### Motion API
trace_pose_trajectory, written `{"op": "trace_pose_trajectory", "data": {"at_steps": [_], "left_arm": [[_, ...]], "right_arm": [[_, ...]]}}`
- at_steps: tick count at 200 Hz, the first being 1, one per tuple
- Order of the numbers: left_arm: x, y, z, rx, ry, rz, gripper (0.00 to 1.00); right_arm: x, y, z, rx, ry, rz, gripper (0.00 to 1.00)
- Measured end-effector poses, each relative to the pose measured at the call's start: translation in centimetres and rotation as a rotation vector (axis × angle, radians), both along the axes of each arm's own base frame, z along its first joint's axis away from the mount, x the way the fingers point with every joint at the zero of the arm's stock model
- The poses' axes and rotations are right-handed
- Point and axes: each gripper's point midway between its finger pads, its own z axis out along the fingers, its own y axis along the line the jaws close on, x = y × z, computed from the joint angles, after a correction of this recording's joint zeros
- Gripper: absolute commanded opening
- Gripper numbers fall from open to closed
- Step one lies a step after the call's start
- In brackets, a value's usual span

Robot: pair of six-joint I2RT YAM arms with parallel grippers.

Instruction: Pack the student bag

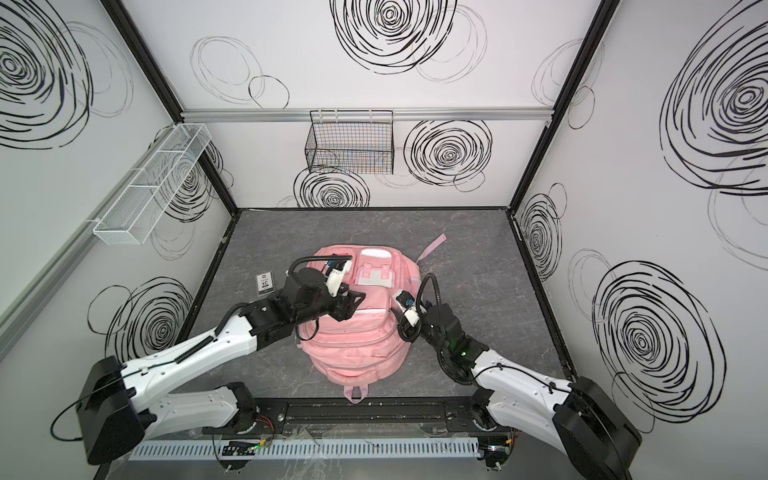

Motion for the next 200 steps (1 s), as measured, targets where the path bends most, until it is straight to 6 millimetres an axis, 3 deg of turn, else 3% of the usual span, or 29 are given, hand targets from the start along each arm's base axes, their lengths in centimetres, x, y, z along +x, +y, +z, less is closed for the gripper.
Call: {"op": "trace_pose_trajectory", "data": {"at_steps": [26,63,96,129,151,167,200], "left_arm": [[0.6,-2.9,-2.1,0.031,0.057,-0.071,0.63],[0.6,-4.1,-5.6,0.08,0.149,-0.112,0.62],[0.7,-4.1,-5.4,0.075,0.149,-0.112,0.62],[1.3,-3.2,-4.7,0.056,0.14,-0.079,0.62],[1.7,-2.0,-4.2,0.03,0.137,-0.038,0.61],[1.9,-1.1,-4.0,0.008,0.136,-0.008,0.62],[1.3,0.5,-2.9,-0.02,0.117,0.029,0.62]], "right_arm": [[-0.3,-0.1,0.0,0.028,-0.001,0.008,0.41],[-0.6,0.0,0.0,0.058,0.003,0.022,0.42],[-0.8,0.6,0.3,0.061,0.035,0.05,0.41],[-1.2,1.2,2.1,0.104,0.096,0.073,0.46],[-1.1,0.4,3.1,0.17,0.155,0.016,0.34],[0.0,-0.8,3.8,0.229,0.222,-0.055,0.24],[3.7,-2.6,5.6,0.412,0.442,-0.202,0.36]]}}
